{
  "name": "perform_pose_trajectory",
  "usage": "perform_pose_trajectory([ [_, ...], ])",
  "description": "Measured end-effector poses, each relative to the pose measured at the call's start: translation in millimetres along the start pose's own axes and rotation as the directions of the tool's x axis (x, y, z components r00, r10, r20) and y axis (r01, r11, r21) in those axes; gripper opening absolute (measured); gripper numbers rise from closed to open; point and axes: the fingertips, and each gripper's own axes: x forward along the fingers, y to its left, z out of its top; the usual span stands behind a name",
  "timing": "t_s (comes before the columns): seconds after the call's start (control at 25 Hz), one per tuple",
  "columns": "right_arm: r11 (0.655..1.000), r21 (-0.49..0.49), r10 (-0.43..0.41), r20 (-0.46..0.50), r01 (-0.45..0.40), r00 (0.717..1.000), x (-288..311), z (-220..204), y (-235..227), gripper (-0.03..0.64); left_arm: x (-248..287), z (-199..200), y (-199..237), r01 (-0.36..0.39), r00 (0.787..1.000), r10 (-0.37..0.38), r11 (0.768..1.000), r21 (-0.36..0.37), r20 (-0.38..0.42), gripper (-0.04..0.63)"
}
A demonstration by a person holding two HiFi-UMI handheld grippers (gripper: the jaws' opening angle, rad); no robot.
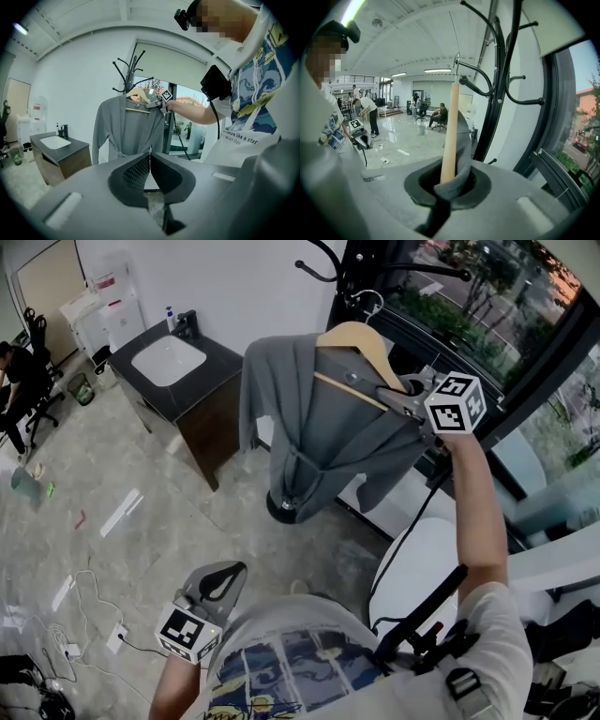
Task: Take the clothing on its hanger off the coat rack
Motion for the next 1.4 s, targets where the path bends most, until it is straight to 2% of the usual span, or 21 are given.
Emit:
perform_pose_trajectory([
  [0.32, 0.999, -0.028, -0.015, -0.008, 0.015, 1.000, -11, 4, 66, 0.008, -27, -5, -8, 0.051, 0.999, -0.051, 0.999, 0.004, -0.011, 0.012],
  [0.6, 0.999, -0.043, 0.011, -0.007, -0.011, 1.000, -11, 4, 128, 0.008, -49, -12, -12, 0.084, 0.996, -0.083, 0.996, 0.029, -0.019, 0.012],
  [0.88, 0.999, -0.035, 0.034, 0.010, -0.034, 0.999, -18, 1, 187, 0.008, -67, -20, -25, 0.133, 0.990, -0.132, 0.991, 0.024, -0.041, 0.012],
  [1.4, 0.994, -0.056, 0.092, 0.042, -0.089, 0.995, -24, 6, 284, 0.008, -92, -29, -39, 0.174, 0.984, -0.173, 0.984, 0.037, -0.042, 0.012],
])
